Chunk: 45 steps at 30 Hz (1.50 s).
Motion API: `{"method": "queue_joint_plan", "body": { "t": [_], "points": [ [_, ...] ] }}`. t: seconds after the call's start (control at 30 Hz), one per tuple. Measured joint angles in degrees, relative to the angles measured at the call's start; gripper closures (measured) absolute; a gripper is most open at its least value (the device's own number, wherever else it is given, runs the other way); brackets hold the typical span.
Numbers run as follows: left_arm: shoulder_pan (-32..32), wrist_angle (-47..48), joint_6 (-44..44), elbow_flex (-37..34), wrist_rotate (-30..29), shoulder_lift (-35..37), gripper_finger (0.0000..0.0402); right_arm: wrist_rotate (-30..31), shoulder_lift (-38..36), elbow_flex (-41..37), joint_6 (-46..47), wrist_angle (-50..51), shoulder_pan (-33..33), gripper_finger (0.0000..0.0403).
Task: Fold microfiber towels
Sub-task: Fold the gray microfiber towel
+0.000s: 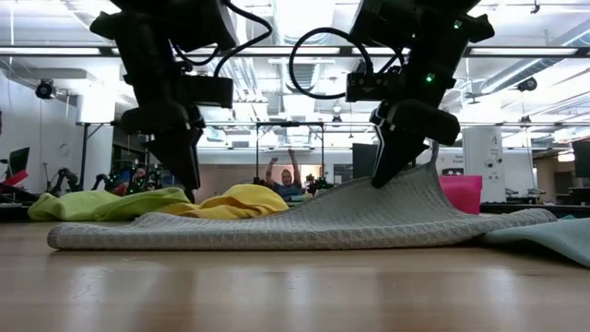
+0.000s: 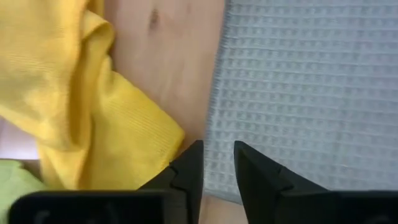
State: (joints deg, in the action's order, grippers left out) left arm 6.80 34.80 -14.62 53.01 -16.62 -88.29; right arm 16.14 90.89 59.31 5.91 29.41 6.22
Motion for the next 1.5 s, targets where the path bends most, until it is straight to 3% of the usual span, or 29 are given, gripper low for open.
{"method": "queue_joint_plan", "body": {
  "t": [0.3,0.5,0.77,1.0,1.3,1.5],
  "points": [
    [0.1,0.2,0.0,1.4,-0.8,0.2,0.0322,0.6,-0.2,0.6,1.5,0.8,-0.1,0.0301],
    [0.8,-0.9,-0.1,2.3,0.2,0.2,0.0322,0.6,-0.4,3.6,1.6,4.9,-0.1,0.0283],
    [4.3,-9.2,-4.3,-0.4,2.9,-0.1,0.0322,0.5,-1.4,4.2,3.7,5.1,1.8,0.0292],
    [6.3,-23.0,-9.0,-5.1,2.8,-3.5,0.0322,0.4,-1.6,3.8,6.1,4.2,4.7,0.0305],
    [6.5,-24.0,-11.2,-5.2,1.9,-10.6,0.0322,0.4,-1.6,3.8,7.8,4.0,6.3,0.0320],
    [6.5,-19.7,-13.0,-5.3,2.0,-10.4,0.0322,0.4,-1.6,3.5,9.2,4.1,6.3,0.0323]
  ]
}}
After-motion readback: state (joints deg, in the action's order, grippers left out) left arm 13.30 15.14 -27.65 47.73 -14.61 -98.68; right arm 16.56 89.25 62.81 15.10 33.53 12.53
